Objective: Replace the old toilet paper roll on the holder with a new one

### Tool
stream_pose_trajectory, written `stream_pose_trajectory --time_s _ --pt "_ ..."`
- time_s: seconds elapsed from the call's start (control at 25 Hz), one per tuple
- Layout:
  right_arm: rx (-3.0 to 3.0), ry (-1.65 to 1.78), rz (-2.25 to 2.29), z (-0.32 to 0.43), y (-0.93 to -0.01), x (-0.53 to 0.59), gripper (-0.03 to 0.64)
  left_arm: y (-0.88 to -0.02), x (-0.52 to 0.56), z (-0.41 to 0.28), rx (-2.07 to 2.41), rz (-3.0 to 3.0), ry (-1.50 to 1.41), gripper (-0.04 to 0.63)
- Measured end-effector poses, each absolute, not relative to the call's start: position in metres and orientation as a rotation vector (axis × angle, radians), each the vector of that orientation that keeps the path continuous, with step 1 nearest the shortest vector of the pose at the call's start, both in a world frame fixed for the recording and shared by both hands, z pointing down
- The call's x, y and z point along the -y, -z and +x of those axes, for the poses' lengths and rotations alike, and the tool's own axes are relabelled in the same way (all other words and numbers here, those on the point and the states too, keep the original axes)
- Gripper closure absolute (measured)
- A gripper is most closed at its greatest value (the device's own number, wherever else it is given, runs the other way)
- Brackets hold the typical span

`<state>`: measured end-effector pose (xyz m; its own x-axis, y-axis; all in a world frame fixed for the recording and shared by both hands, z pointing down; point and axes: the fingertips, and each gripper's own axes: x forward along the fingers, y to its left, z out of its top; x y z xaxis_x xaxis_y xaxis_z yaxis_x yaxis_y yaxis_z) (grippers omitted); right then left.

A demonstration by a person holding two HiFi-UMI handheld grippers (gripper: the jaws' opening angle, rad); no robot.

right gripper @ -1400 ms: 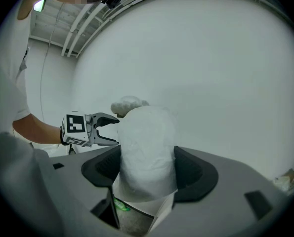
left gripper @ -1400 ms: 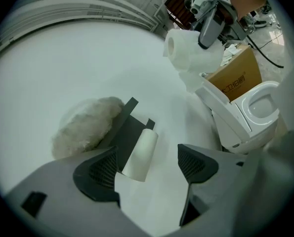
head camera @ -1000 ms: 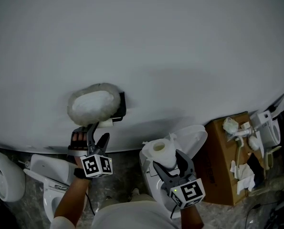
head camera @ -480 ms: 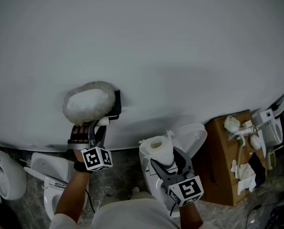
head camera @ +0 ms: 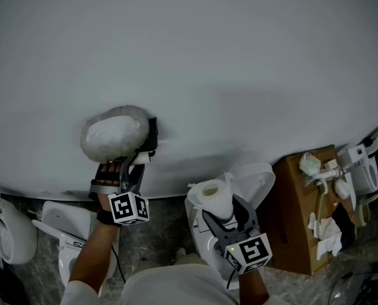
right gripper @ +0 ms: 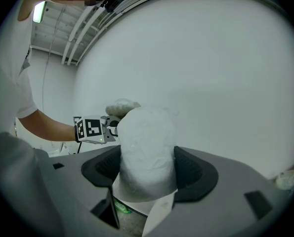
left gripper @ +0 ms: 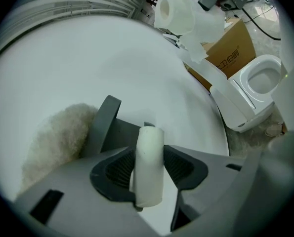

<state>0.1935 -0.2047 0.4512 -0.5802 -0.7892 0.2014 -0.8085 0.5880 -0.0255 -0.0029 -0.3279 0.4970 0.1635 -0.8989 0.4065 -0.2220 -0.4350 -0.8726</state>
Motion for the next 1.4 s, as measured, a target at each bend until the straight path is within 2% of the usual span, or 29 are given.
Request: stream_pose_trajectory --time_s 0.64,1.08,1.4 --pt "2.575 -0.184 1.489 0.237 -0.45 0.19 0.301 -0.492 0.329 0.071 -0.933 -1.819 1.157 0.403" --pt "2.498 -0.182 1.607 0.262 -0.447 0.17 0.301 -0.464 0.298 0.139 -0.802 -1.885 0.912 0.408" --pt "2.5 -0.144 1.593 0.247 -0.437 0.164 0.301 -0.428 0.258 0.112 -0.955 -2.032 0.726 0.41"
